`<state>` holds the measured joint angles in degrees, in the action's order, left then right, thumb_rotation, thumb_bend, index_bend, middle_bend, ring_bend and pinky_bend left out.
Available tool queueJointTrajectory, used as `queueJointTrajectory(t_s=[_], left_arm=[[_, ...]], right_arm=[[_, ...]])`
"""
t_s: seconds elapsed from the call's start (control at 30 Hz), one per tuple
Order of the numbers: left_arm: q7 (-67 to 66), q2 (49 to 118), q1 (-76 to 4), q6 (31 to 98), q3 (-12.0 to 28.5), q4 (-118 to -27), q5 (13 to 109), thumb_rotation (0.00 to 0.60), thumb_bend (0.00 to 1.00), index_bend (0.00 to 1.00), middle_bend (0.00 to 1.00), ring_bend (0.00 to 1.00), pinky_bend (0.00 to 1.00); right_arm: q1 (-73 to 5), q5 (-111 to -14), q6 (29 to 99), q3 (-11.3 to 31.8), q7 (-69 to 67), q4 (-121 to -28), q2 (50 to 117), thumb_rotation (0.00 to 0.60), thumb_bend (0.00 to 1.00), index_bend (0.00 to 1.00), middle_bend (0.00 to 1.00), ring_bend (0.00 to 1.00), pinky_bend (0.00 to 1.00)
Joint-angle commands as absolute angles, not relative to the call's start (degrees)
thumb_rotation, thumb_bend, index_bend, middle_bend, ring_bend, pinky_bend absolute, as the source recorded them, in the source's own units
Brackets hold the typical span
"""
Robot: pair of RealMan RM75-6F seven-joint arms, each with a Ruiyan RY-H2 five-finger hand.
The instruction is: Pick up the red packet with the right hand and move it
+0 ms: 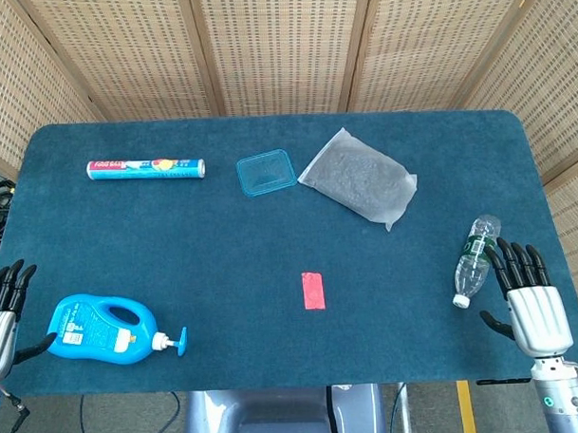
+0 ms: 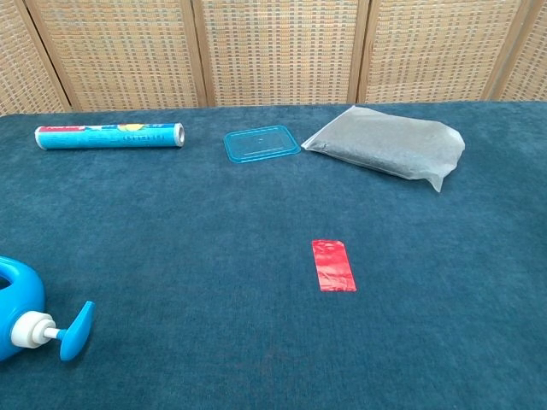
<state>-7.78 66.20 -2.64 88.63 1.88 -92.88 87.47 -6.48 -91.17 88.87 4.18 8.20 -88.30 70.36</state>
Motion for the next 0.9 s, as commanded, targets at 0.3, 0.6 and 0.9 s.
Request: queueJointTrajectory(t_s=[0.3, 0.6, 0.9], left_arm=[[-7.31, 65.8, -2.3, 89.37, 1.97, -93.25, 87.58, 0.6, 0.12, 0.0, 0.0, 0.0, 0.08], [-7.52, 65.9, -2.42, 88.98, 1.96, -93.19, 87.4, 0.6, 0.12, 0.0, 0.0, 0.0, 0.08], [-8.24, 66.31, -2.5, 88.66, 1.95, -92.9, 87.12, 0.6, 0.12, 0.0, 0.0, 0.0, 0.08]], right_arm=[[-7.44, -94.71, 87.66, 2.19, 5.59, -88.12, 69.92, 0.6, 0.1, 0.0, 0.0, 0.0, 0.0], [-9.17, -97.75, 84.12, -0.33, 4.85, -87.61, 69.59, 0.6, 0.1, 0.0, 0.0, 0.0, 0.0], [-11.91, -103.13, 82.96, -2.4, 0.1, -85.1, 70.87, 0.6, 0.1, 0.0, 0.0, 0.0, 0.0]])
